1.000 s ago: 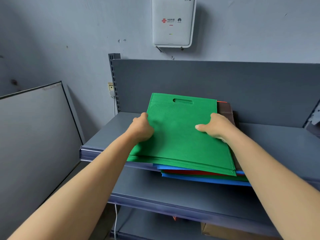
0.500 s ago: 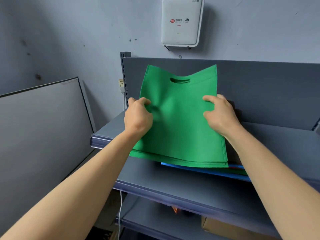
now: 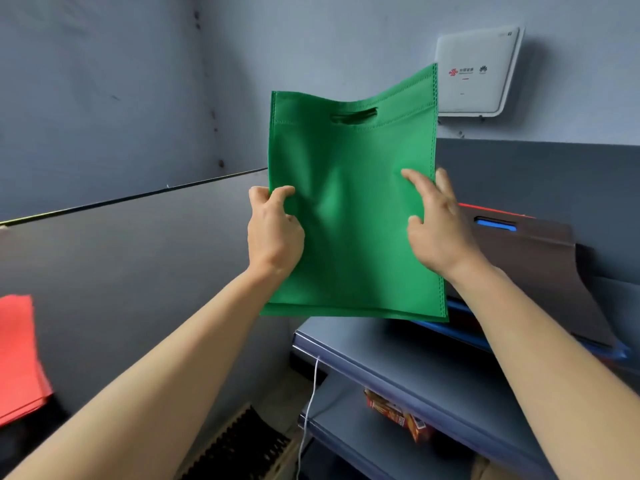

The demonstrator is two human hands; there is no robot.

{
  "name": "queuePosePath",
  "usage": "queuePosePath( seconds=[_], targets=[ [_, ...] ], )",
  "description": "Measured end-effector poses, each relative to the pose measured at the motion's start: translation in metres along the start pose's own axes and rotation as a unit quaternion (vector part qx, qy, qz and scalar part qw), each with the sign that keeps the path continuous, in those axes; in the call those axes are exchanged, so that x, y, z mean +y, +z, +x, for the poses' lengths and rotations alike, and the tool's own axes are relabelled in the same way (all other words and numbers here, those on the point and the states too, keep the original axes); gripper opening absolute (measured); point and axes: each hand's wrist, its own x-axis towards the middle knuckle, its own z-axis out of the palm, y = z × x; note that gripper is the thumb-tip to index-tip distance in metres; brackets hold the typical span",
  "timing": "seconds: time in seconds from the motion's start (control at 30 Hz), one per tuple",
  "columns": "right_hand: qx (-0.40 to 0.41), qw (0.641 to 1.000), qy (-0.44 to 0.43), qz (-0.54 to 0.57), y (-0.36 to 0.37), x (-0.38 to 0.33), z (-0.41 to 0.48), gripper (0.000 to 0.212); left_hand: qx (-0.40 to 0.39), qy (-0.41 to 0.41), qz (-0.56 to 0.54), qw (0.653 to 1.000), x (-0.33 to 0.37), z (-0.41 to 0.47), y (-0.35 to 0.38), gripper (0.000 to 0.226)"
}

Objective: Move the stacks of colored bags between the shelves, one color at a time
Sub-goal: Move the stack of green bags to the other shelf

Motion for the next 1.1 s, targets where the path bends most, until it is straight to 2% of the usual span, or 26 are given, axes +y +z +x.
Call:
queuePosePath(
  seconds=[0.17,0.4,0.6,0.77,1.1],
  targets=[
    [0.017,1.000,-0.026,-0.004,0.028,-0.050,-0.007,0.072,0.013,0.006,0.031,0.999,-0.030,0.002,-0.046,0.053],
    [0.014,0.998,-0.050,0.032,0.099,-0.147,-0.022,0.073,0.047,-0.014,0.085,0.995,-0.109,0.010,-0.136,0.054],
    [0.015,0.998,-0.057,0.025,0.146,-0.203,-0.036,0.073,0.065,-0.035,0.055,0.996,-0.158,0.013,-0.190,0.050],
    [-0.003,0.997,-0.069,0.034,0.163,-0.236,-0.049,0.072,0.085,-0.056,0.062,0.993,-0.178,0.004,-0.227,0.051],
    [-0.041,0.981,-0.142,0.128,0.178,-0.295,-0.098,0.073,0.173,-0.084,0.126,0.973,-0.187,-0.057,-0.314,0.048]
  ],
)
